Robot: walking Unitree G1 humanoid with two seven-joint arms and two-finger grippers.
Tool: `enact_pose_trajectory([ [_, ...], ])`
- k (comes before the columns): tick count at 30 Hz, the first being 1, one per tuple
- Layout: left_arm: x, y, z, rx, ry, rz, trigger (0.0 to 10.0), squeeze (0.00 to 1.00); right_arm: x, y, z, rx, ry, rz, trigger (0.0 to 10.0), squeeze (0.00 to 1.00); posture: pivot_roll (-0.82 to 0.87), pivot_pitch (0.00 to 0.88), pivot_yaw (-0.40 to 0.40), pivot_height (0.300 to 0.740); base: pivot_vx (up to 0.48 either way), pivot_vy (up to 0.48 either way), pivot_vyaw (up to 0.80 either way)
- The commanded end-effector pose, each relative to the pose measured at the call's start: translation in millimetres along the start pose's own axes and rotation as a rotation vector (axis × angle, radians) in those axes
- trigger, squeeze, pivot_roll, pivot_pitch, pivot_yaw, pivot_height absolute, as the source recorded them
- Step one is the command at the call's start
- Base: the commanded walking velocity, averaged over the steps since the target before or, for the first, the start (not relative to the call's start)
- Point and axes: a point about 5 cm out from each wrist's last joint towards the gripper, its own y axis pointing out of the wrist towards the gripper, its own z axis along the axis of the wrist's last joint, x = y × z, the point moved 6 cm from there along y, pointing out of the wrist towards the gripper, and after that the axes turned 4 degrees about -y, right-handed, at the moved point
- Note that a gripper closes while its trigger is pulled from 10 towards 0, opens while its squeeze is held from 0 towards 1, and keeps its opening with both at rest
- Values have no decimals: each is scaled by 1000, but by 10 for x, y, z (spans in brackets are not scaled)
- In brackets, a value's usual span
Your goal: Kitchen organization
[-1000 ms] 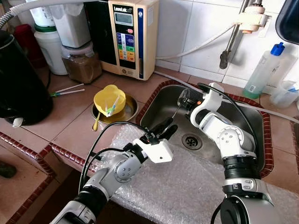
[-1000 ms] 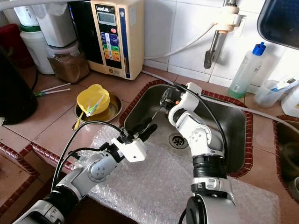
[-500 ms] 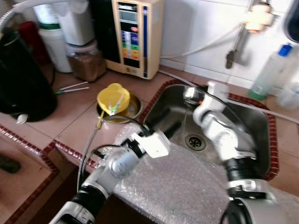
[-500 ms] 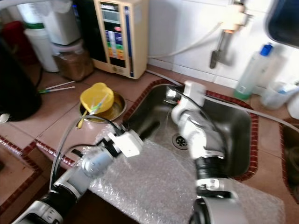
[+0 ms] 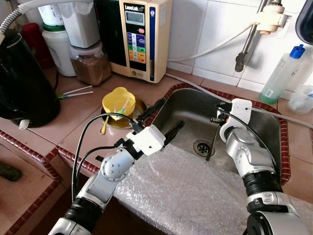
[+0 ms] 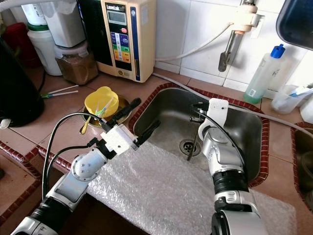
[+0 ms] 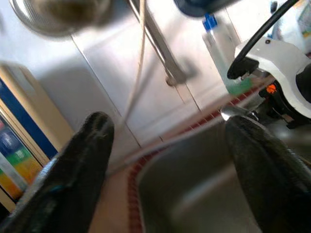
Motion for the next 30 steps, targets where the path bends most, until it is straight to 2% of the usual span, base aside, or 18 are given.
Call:
enact_pose_trajectory([
  [1, -22, -29, -32, -36, -48, -5, 10000, 1000, 47, 5, -94, -19, -25, -14, 0, 0, 20, 0, -5, 740, 0, 0, 0],
  [4, -23, -94, -114, -105, -164, -6, 10000, 1000, 96, 16, -209, -43, -48, -24, 0, 0, 27, 0, -2, 740, 0, 0, 0],
  [7, 12, -145, -222, -187, -208, -30, 10000, 1000, 90, 19, -299, -71, -64, -14, 0, 0, 28, 0, -2, 740, 0, 0, 0],
  [9, 66, -176, -257, -229, -265, -63, 10000, 1000, 54, 17, -398, -104, -81, 8, 5137, 0, 30, 0, -4, 740, 0, 0, 0],
  [10, 84, -179, -252, -235, -285, -77, 10000, 1000, 47, 16, -436, -116, -82, 13, 10000, 0, 30, 0, -4, 740, 0, 0, 0],
  [11, 84, -179, -252, -235, -285, -77, 10000, 1000, 47, 16, -436, -116, -82, 13, 10000, 0, 30, 0, -4, 740, 0, 0, 0],
  [12, 94, -181, -250, -243, -306, -84, 10000, 1000, 38, 13, -468, -127, -81, 19, 10000, 467, 30, 0, -4, 740, 0, 0, 0],
  [13, 103, -182, -255, -254, -322, -90, 10000, 1000, 41, 11, -493, -136, -81, 17, 10000, 800, 30, 0, -3, 740, 0, 0, 0],
  [14, 107, -184, -253, -263, -333, -94, 10000, 1000, 44, 11, -507, -140, -80, 15, 10000, 800, 30, 0, -3, 740, 0, 0, 0],
  [15, 133, -190, -265, -281, -347, -116, 10000, 1000, 48, 11, -516, -141, -80, 14, 10000, 1000, 30, 0, -4, 740, 0, 0, 0],
  [18, 183, -205, -285, -315, -381, -158, 10000, 1000, 60, 12, -524, -140, -78, 11, 10000, 1000, 29, 0, -4, 740, 0, 0, 0],
  [24, 89, -198, -295, -340, -379, -134, 10000, 1000, 58, 16, -510, -130, -64, 14, 10000, 1000, 27, 0, -2, 740, 0, 0, 0],
  [28, 80, -178, -247, -334, -399, -124, 10000, 1000, -11, 14, -454, -97, -102, 38, 10000, 1000, 26, 0, -3, 740, 0, 0, 0],
  [30, 77, -175, -241, -335, -380, -127, 10000, 1000, -51, 11, -416, -77, -94, 59, 10000, 1000, 26, 0, -3, 740, 0, 0, 0],
])
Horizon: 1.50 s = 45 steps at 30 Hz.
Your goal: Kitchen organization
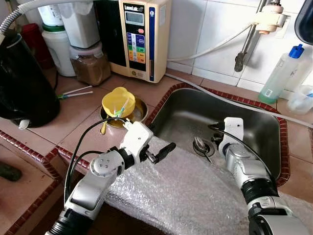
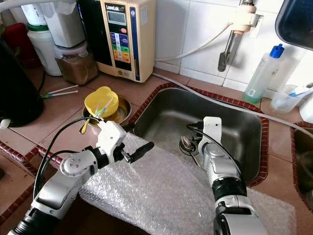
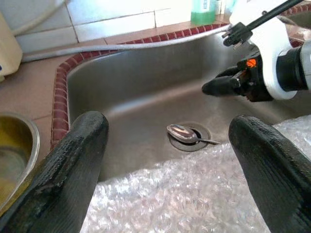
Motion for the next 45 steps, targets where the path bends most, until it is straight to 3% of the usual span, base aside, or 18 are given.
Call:
enact_pose_trajectory([
  [1, -6, 12, 79, 14, 21, -1, 10000, 1000, -19, -7, 55, 27, -9, 12, 10000, 1000, 26, 0, -3, 740, 0, 0, 0],
  [4, -125, 15, 177, 55, 54, 75, 10000, 1000, -105, -66, 351, 166, -103, 36, 10000, 1000, 26, 0, -6, 740, 0, 0, 0],
  [10, -385, -48, 417, 164, 176, 228, 10000, 1000, -303, -175, 583, 266, -79, 120, 10000, 1000, 21, 0, -5, 740, 0, 0, 0],
  [11, -438, -76, 462, 179, 232, 265, 10000, 1000, -421, -280, 755, 374, -70, 176, 10000, 1000, 25, 0, -6, 740, 0, 0, 0],
  [12, -438, -76, 462, 179, 232, 265, 10000, 1000, -421, -280, 755, 374, -70, 176, 10000, 1000, 25, 0, -6, 740, 0, 0, 0],
  [13, -496, -110, 505, 204, 254, 308, 10000, 1000, -574, -406, 859, 440, -60, 254, 10000, 1000, 23, 0, -5, 740, 0, 0, 0],
  [17, -581, -176, 563, 232, 321, 373, 10000, 1000, -815, -623, 906, 512, -119, 368, 10000, 1000, 26, 0, -1, 740, 0, 0, 0],
  [22, -698, -300, 611, 272, 408, 470, 10000, 1000, -975, -868, 918, 569, -61, 520, 10000, 1000, 23, 0, 3, 740, 0, 0, 0],
  [26, -821, -420, 562, 261, 476, 561, 10000, 1000, -1008, -979, 928, 591, -52, 558, 10000, 1000, 23, 0, 5, 740, 0, 0, 0],
  [29, -939, -504, 478, 237, 495, 624, 10000, 1000, -1127, -1100, 862, 563, -40, 659, 10000, 1000, 25, 0, 5, 740, 0, 0, 0],
  [30, -972, -520, 435, 221, 494, 637, 10000, 698, -1181, -1162, 837, 561, -55, 696, 10000, 1000, 29, 0, 3, 740, 0, 0, 0],
  [31, -985, -525, 421, 218, 495, 643, 10000, 698, -1196, -1183, 831, 560, -57, 709, 10000, 1000, 28, 0, 2, 740, 0, 0, 0],
  [32, -1005, -531, 391, 212, 464, 650, 10000, 0, -1220, -1213, 821, 560, -67, 727, 10000, 1000, 28, 0, 2, 740, 0, 0, 0],
  [36, -1073, -543, 273, 191, 337, 682, 10000, 0, -1278, -1289, 784, 556, -105, 776, 10000, 1000, 25, 0, 1, 740, 0, 0, 0],
  [40, -1044, -477, 215, 183, 306, 654, 10000, 0, -1263, -1308, 778, 546, -116, 775, 10000, 1000, 20, 0, 0, 740, 0, 0, 0],
  [42, -1025, -408, 135, 169, 237, 637, 10000, 0, -1264, -1317, 769, 541, -125, 776, 10000, 1000, 21, 0, 0, 740, 0, 0, 0],
  [45, -1026, -364, 90, 153, 229, 631, 10000, 0, -1275, -1325, 755, 537, -131, 780, 10000, 1000, 19, 0, -1, 740, 0, 0, 0],
])
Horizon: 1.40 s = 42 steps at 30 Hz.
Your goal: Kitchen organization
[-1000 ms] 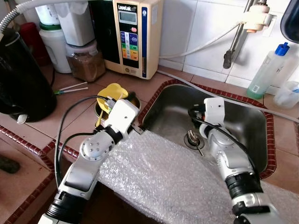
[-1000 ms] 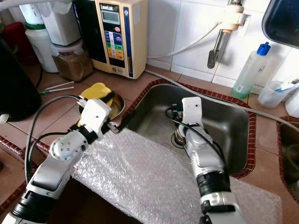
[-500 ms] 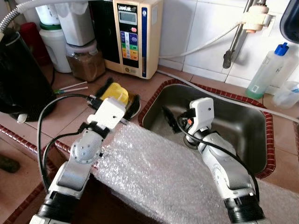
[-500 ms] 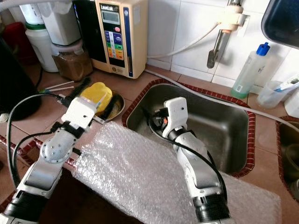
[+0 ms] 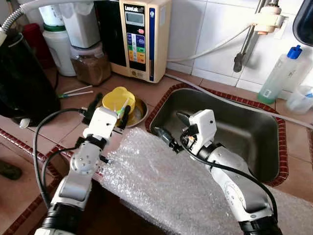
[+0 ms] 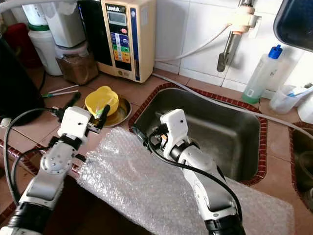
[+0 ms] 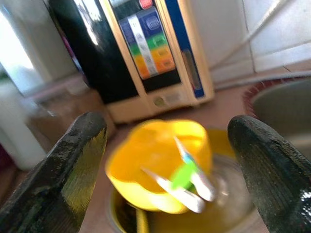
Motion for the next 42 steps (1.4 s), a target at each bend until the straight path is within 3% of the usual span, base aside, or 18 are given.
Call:
enact_pose_trajectory([
  [1, -4, 47, -15, -13, -2, -7, 10000, 0, -57, -6, 53, 6, -21, 27, 10000, 1000, 15, 0, -2, 740, 0, 0, 0],
  [5, 5, 97, -83, -44, -47, -3, 10000, 0, -129, -22, 64, 2, -17, 70, 10000, 996, 12, 0, -4, 740, 0, 0, 0],
  [6, 14, 104, -95, -49, -57, -8, 9608, 0, -138, -26, 67, 1, -17, 76, 10000, 965, 8, 0, -4, 740, 0, 0, 0],
  [7, 28, 116, -109, -54, -63, -16, 4784, 0, -143, -33, 65, -4, -22, 83, 10000, 741, 5, 0, -3, 740, 0, 0, 0],
  [9, 51, 129, -118, -55, -72, -29, 2078, 0, -139, -40, 67, -6, -24, 83, 10000, 667, 2, 0, -2, 740, 0, 0, 0],
  [10, 58, 135, -121, -56, -72, -32, 1255, 0, -136, -42, 69, -6, -24, 82, 10000, 667, 2, 0, -2, 740, 0, 0, 0],
  [11, 61, 140, -122, -56, -71, -33, 1255, 0, -134, -44, 70, -6, -24, 82, 10000, 667, 2, 0, -2, 740, 0, 0, 0],
  [12, 93, 152, -138, -61, -72, -50, 0, 0, -132, -47, 72, -7, -24, 82, 10000, 659, 2, 0, 0, 740, 0, 0, 0],
  [16, 161, 174, -180, -79, -75, -81, 549, 0, -132, -50, 63, -10, -23, 81, 10000, 663, 6, 0, -1, 740, 0, 0, 0],
  [18, 183, 203, -166, -75, -83, -81, 0, 0, -154, -43, 54, -13, -25, 88, 10000, 663, 6, 0, -1, 740, 0, 0, 0],
  [23, 199, 221, -154, -69, -74, -88, 0, 0, -172, -34, 50, -16, -35, 94, 10000, 659, 6, 0, -3, 740, 0, 0, 0],
  [26, 179, 224, -159, -67, -75, -80, 0, 0, -164, -39, 15, -27, -39, 94, 10000, 741, 10, 0, -5, 740, 0, 0, 0],
  [42, 130, 237, -131, -46, -66, -62, 0, 0, -185, -41, 12, -28, -23, 122, 10000, 694, 11, 0, -8, 740, 0, 0, 0],
])
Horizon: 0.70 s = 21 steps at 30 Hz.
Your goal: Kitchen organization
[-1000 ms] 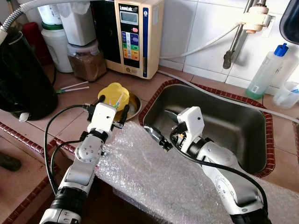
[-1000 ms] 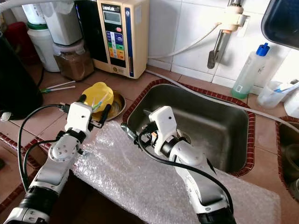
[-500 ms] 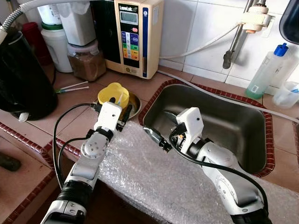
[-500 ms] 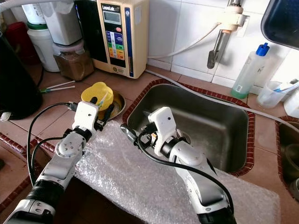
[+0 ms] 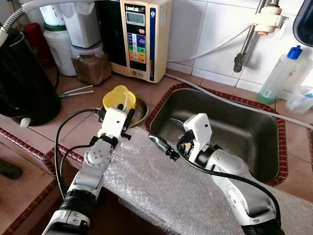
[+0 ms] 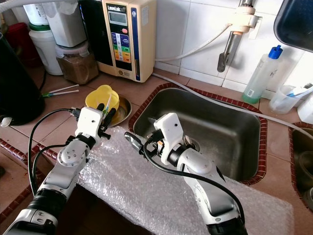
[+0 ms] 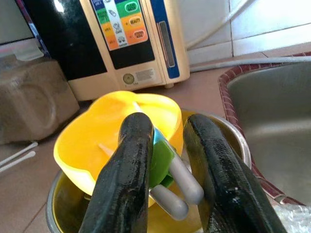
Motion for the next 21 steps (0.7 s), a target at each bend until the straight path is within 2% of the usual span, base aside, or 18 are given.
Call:
enact_pose_trajectory([
  [1, -37, 34, 72, 24, 22, 6, 0, 0, -1, -6, 8, -2, 0, 2, 10000, 694, 11, 0, -8, 740, 0, 0, 0],
  [5, -43, 46, 182, 64, 54, 14, 0, 0, 7, 9, 6, 0, 5, -4, 10000, 690, 17, 0, -14, 740, 0, 0, 0],
  [10, -64, 32, 293, 105, 85, 23, 0, 0, -59, 53, -6, -3, 3, 33, 10000, 686, 38, 0, -25, 740, 0, 0, 0],
  [18, -147, -2, 627, 230, 120, 55, 0, 0, 60, 69, 8, 10, 8, -28, 10000, 690, 36, 0, -16, 740, 0, 0, 0],
  [21, -73, 18, 804, 286, 141, -3, 0, 0, 111, 79, 16, 20, 12, -59, 10000, 690, 40, 0, -15, 740, 0, 0, 0],
])
